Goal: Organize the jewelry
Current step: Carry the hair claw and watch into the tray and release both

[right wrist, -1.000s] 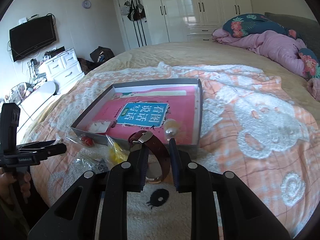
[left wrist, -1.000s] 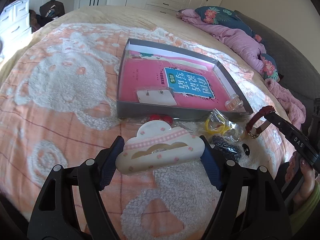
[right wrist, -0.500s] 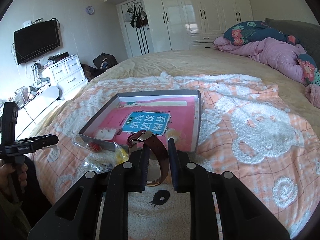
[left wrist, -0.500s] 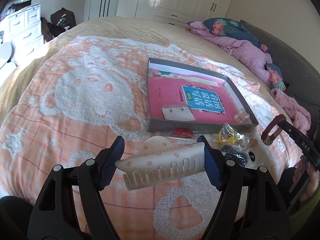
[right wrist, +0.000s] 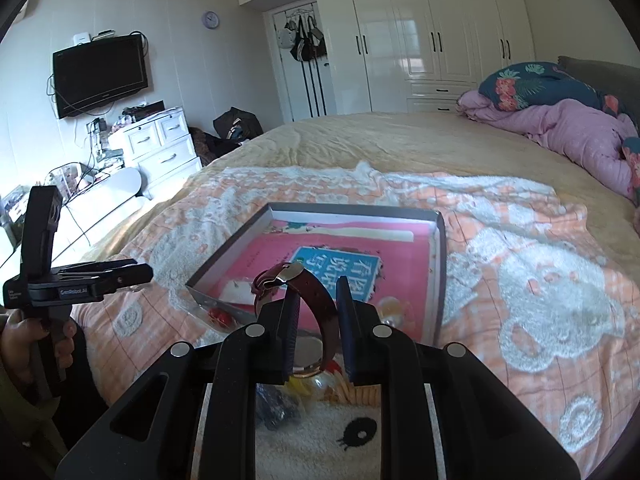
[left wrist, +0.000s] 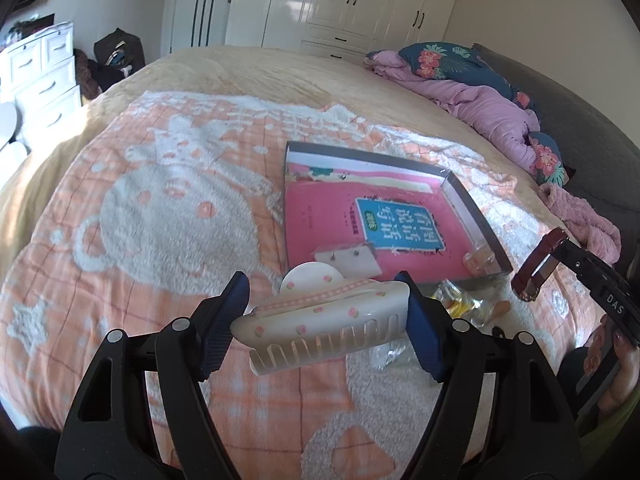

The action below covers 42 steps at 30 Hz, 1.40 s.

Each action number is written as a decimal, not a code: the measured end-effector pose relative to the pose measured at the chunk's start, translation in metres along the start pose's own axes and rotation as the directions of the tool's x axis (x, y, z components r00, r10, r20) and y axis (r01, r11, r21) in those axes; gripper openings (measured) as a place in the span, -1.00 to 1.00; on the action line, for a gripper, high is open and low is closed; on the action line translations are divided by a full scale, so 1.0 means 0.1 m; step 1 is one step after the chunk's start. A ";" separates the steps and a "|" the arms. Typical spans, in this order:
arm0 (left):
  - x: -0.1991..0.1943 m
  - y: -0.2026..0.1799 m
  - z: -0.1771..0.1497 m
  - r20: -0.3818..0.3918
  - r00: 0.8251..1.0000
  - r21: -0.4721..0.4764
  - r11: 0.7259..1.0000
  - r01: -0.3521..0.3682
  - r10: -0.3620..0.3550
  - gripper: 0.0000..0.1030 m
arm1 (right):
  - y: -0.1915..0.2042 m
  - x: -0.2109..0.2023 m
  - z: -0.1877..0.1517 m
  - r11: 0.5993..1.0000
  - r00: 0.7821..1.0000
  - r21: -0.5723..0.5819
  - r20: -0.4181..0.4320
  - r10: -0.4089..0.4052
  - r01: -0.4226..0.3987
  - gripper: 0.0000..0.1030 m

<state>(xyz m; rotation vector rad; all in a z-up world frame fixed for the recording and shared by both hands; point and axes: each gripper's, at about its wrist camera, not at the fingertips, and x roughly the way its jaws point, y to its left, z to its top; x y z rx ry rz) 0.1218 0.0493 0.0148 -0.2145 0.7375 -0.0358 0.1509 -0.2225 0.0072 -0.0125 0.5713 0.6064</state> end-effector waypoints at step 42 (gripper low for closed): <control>1.10 -0.72 0.34 -0.104 0.985 0.174 0.972 0.157 -0.140 0.29 | -0.51 0.58 0.49 0.992 0.994 0.071 0.026 -0.103 0.101 -0.66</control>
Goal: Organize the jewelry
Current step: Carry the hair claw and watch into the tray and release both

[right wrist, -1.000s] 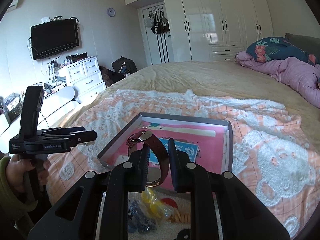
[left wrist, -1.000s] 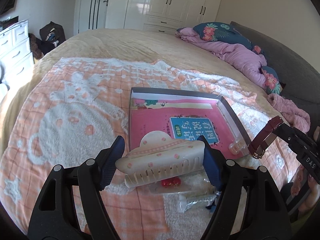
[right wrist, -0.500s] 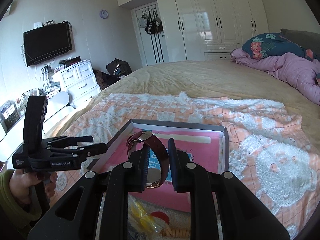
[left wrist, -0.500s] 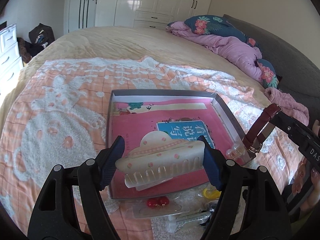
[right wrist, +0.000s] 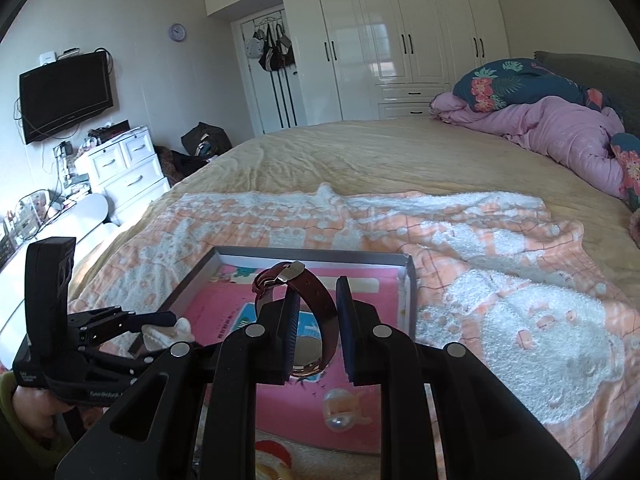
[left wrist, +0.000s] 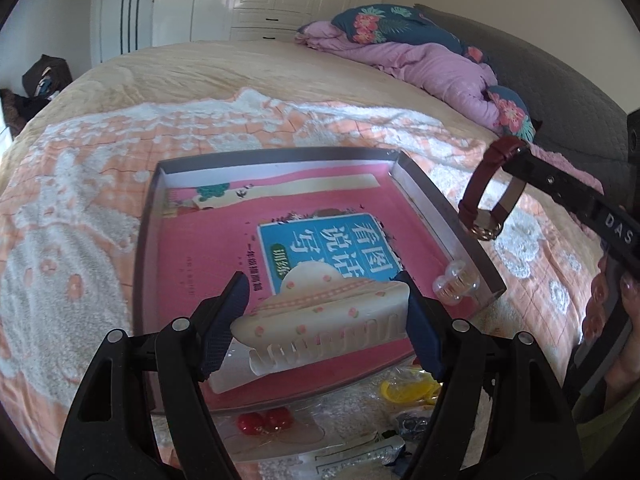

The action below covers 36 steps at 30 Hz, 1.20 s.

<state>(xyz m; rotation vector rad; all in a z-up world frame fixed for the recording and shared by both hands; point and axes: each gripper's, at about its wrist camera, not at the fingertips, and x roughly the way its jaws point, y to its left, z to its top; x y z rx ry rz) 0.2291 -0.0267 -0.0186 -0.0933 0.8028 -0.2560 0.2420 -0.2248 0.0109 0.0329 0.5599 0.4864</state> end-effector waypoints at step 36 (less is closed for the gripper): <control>0.42 -0.08 -0.12 -0.086 0.995 0.066 0.997 0.047 -0.041 0.29 | -0.36 0.48 -0.38 0.994 0.987 0.059 -0.133 -0.085 0.094 -0.61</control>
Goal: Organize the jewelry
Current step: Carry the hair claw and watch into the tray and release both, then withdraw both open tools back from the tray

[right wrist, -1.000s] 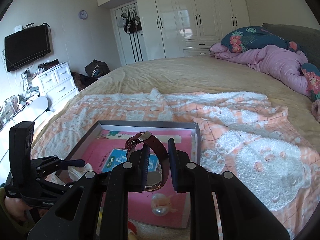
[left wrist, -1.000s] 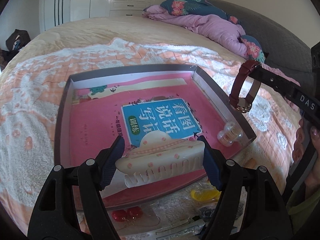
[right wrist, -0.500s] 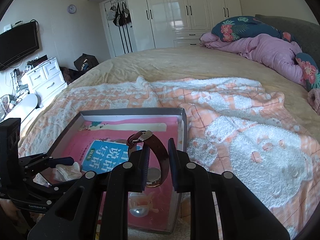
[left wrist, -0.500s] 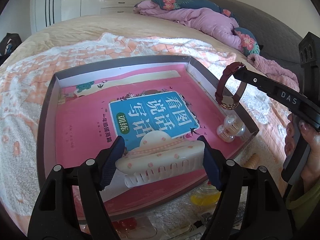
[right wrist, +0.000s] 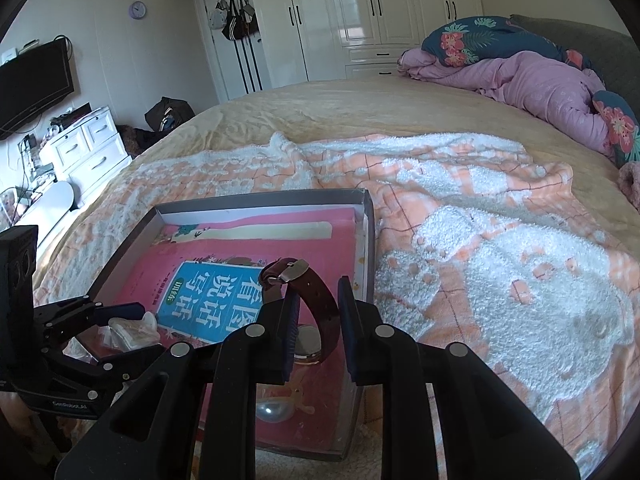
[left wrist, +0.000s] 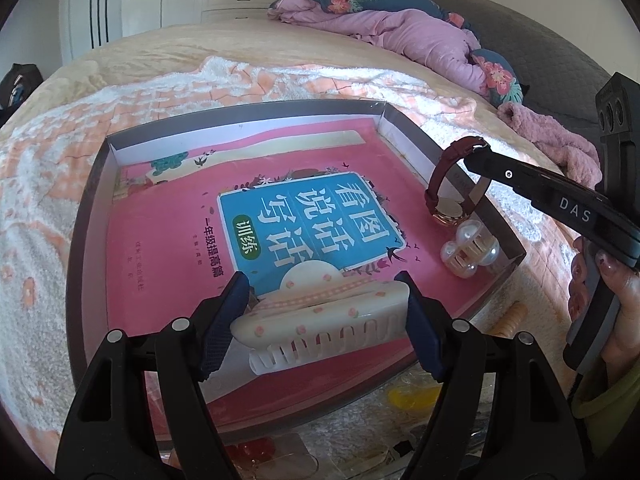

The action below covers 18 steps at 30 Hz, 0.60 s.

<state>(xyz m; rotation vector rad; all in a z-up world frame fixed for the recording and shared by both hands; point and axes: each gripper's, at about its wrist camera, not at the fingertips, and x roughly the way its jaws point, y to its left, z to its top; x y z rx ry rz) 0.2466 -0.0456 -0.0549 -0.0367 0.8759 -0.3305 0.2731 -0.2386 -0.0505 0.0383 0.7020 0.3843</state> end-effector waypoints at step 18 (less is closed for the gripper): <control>-0.02 -0.01 0.00 0.004 1.000 0.010 1.000 -0.008 0.008 0.50 | 0.00 -0.27 -0.08 0.998 0.999 0.048 0.013 0.047 -0.048 0.07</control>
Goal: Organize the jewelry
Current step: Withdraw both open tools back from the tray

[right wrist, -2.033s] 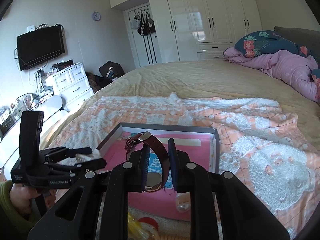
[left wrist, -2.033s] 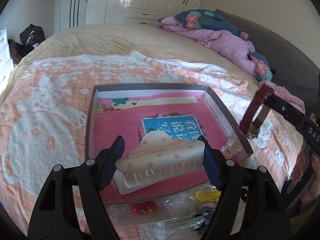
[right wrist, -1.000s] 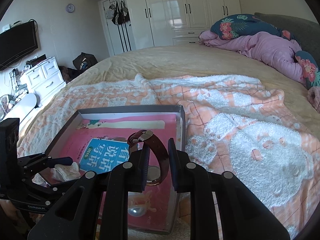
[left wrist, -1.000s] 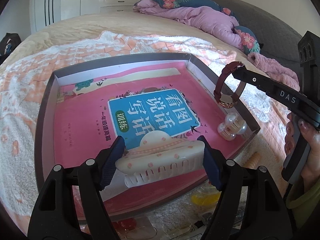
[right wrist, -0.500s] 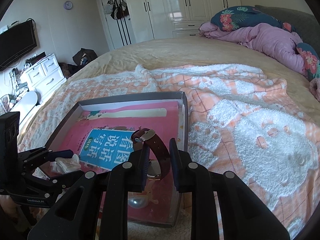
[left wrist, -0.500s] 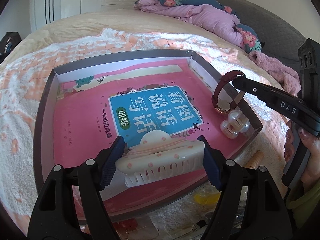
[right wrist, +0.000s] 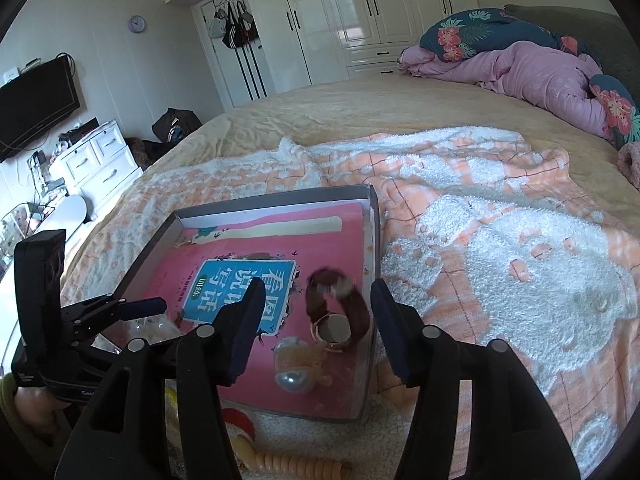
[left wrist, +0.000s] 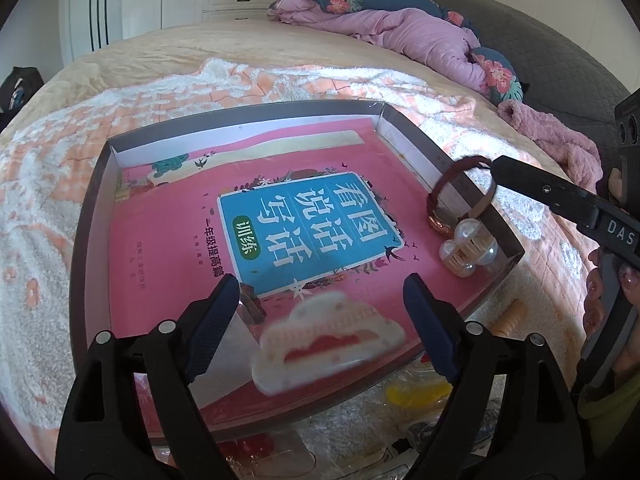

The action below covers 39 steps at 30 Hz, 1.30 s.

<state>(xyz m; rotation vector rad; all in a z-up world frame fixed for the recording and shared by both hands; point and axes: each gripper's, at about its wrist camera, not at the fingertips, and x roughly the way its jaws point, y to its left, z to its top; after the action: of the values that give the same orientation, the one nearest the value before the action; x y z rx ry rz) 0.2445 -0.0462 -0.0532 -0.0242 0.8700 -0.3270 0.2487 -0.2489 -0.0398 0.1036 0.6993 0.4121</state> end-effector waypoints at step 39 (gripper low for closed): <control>-1.20 0.23 0.12 0.175 0.977 -0.128 0.987 -0.100 0.121 0.82 | 0.20 -0.77 0.07 0.999 0.989 0.006 0.139 0.053 -0.054 0.67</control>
<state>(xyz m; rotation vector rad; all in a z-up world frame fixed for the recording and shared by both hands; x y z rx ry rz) 0.1886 0.0097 0.0406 -0.1142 0.7046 -0.1651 0.1939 -0.2616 0.0168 0.1590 0.5625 0.4485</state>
